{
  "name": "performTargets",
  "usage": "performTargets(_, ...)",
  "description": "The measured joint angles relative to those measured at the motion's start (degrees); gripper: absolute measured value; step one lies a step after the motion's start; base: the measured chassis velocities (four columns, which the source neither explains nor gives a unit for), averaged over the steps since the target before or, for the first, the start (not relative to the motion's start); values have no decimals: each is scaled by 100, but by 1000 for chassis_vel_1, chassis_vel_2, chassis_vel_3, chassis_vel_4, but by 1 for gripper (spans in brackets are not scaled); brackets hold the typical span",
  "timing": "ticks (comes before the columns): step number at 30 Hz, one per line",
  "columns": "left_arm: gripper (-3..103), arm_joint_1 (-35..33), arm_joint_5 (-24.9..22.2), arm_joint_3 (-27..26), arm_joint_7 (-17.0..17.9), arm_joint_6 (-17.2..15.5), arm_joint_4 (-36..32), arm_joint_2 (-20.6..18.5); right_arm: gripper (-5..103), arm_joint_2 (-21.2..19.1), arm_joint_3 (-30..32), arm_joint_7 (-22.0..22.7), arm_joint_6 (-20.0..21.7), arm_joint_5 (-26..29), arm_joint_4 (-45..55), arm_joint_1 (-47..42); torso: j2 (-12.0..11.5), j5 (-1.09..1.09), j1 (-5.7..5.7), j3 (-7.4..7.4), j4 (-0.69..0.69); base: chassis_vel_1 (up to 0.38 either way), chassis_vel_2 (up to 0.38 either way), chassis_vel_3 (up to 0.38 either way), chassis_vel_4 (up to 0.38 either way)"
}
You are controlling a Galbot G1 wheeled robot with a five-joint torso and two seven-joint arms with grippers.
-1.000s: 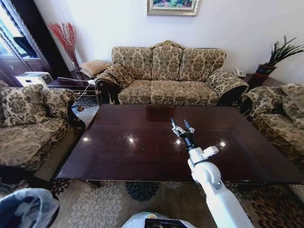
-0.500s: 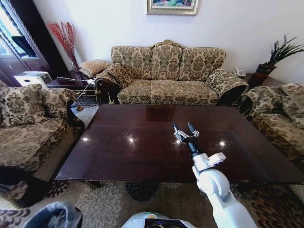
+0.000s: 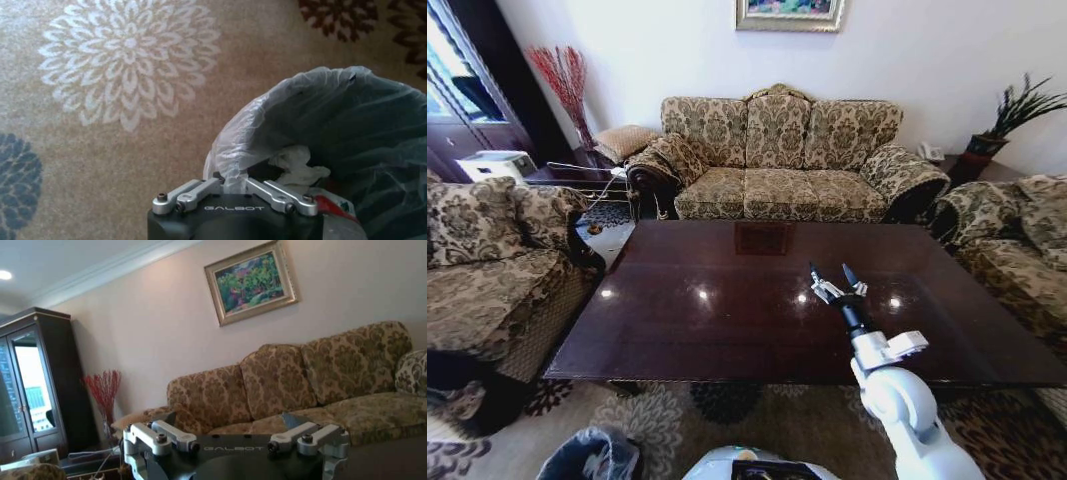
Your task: Move to the front of the table and place the trash on the table into the trash bin.
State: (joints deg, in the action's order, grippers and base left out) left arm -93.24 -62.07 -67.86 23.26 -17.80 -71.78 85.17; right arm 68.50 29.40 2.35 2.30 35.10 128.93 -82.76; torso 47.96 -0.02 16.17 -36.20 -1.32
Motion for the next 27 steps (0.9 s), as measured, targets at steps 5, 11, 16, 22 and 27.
performTargets(5, 0, 22, -22, -91, -132, 177, 453, -171, 100, 41, 22, 27, -5, 33, -94, 3, 0, 3, 0, 0, -1, 0, 0, 0, 0)
performTargets(11, 0, 20, -62, -235, -301, 303, 838, -187, 100, 135, -157, 58, -3, 39, -249, 122, 0, 0, 0, 0, -4, 0, 0, 0, 0)
performTargets(16, 0, -25, -289, -389, -469, 220, 1046, -211, 100, 132, -181, 97, 16, 91, -306, 197, 0, 4, 0, 0, 0, 0, 0, 0, 0)
performTargets(22, 11, -172, -338, -517, -509, -300, 852, -107, 100, 84, -174, 99, 38, 167, -348, 247, 0, 6, 0, 0, -1, 0, 0, 0, 0)
performTargets(27, 27, -363, -280, -618, -740, -784, 477, 37, 100, 105, -219, 99, 62, 192, -351, 302, 0, 3, 0, 0, -6, 0, 0, 0, 0)
